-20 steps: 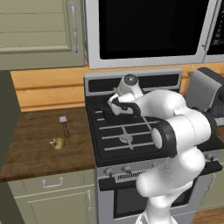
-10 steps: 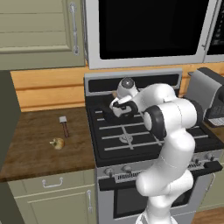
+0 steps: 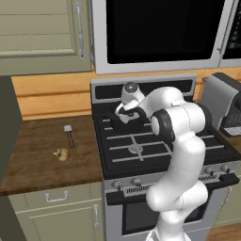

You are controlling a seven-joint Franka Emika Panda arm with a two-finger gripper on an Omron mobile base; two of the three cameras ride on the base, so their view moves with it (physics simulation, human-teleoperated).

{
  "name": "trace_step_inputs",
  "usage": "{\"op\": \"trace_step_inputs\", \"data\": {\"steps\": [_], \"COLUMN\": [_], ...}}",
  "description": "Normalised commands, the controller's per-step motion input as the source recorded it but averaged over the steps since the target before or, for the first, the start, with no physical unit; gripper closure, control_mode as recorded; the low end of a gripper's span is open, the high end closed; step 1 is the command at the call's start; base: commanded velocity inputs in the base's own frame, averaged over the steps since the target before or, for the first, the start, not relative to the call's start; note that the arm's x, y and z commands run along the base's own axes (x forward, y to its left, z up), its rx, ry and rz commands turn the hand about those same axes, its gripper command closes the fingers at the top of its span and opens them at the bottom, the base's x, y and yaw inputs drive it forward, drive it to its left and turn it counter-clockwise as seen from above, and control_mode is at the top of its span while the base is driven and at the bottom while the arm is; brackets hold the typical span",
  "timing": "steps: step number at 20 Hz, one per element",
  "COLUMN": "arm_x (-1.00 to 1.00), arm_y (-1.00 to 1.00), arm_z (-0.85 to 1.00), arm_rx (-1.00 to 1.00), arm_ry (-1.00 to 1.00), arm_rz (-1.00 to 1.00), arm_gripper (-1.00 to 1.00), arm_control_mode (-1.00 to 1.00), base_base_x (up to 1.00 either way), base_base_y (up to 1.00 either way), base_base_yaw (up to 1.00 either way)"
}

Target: Put the onion and sweet potato in the pot. Retrieve the spatula and lightly stir the vegetables in the pot.

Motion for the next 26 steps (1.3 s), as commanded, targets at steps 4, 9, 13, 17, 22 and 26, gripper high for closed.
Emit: {"op": "trace_step_inputs", "data": {"steps": [4, 9, 13, 17, 22, 26], "arm_x": [-0.45, -0.99, -1.00, -1.00, -0.90, -0.60], "arm_y": [0.00, 0.16, 0.42, 0.85, 1.00, 1.00], "arm_z": [0.07, 0.41, 0.71, 0.37, -0.18, -0.53], "arm_rx": [0.00, 0.01, 0.11, 0.22, 0.14, 0.06], "arm_ry": [-0.02, -0.09, -0.01, 0.16, 0.37, 0.30], "arm_rz": [0.00, 0.00, -0.03, -0.03, -0.01, -0.01], "arm_gripper": [-1.00, -1.00, -1.00, -1.00, -1.00, -1.00], "arm_control_mode": [-1.00, -1.00, -1.00, -1.00, -1.00, -1.00], "base_base_x": [0.00, 0.00, 0.00, 0.00, 0.00, 0.00], "base_base_y": [0.00, 0.00, 0.00, 0.00, 0.00, 0.00], "base_base_yaw": [0.00, 0.00, 0.00, 0.00, 0.00, 0.00]}}
